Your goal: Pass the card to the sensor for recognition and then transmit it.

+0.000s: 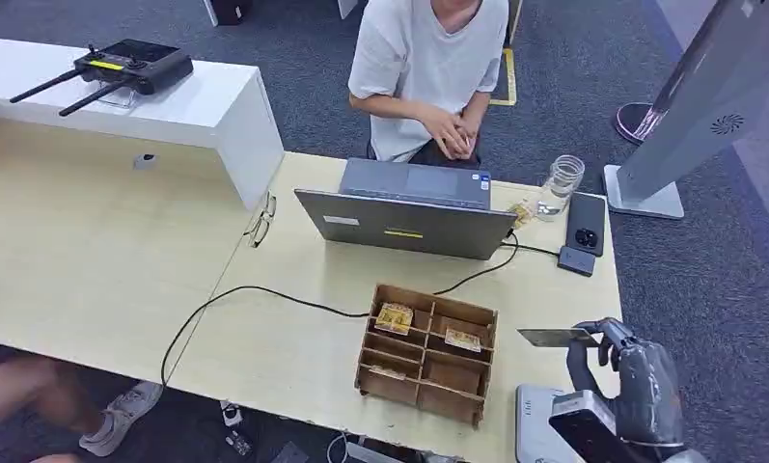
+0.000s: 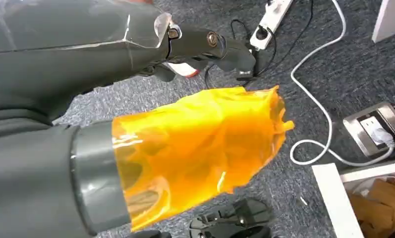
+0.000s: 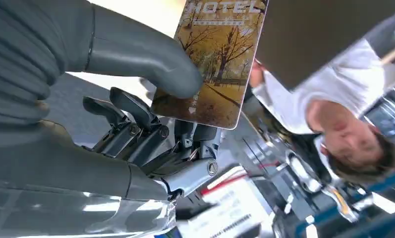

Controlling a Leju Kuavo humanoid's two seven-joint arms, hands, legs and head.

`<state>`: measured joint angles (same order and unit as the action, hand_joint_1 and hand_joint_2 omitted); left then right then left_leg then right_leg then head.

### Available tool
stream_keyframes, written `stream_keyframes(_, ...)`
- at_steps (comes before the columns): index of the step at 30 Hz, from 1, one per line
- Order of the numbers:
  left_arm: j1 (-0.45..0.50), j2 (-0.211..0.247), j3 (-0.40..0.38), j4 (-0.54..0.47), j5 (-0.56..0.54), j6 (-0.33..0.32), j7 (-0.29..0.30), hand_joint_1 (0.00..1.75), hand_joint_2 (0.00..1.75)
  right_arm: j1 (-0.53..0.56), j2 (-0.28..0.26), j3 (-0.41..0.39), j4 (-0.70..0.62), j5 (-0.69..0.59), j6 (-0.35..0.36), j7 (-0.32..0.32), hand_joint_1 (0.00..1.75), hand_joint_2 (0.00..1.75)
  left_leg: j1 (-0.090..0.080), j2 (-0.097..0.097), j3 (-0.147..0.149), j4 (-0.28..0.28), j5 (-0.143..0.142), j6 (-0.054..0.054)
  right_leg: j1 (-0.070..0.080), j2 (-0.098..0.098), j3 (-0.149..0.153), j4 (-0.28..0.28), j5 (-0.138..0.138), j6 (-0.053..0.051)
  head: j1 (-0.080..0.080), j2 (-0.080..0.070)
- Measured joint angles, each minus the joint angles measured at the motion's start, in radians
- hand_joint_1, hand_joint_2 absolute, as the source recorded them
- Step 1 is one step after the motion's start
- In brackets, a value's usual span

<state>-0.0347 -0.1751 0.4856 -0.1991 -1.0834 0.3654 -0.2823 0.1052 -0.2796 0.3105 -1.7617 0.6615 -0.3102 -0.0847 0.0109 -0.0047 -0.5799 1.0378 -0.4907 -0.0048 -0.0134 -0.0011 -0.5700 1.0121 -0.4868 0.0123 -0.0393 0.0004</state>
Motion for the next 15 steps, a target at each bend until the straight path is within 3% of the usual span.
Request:
stream_keyframes(5,-0.021,-0.003,-0.005,0.0,-0.021,-0.028,0.052,0.0,0.0,-0.083,0.038,0.021,0.008,0.051,-0.021,-0.01,1.75,1.75,0.0,0.0,0.0,0.0,0.001,-0.001,0.0,0.0,0.0,0.0,0.001,0.0,0.0,0.0)
stream_keyframes(15,-0.048,-0.01,-0.031,0.0,-0.057,-0.055,0.071,0.0,0.0,-0.209,0.085,0.062,0.048,0.159,-0.056,0.015,1.75,1.75,0.0,0.0,0.0,0.0,0.002,-0.001,0.0,0.0,0.0,0.001,0.001,-0.001,0.0,0.0)
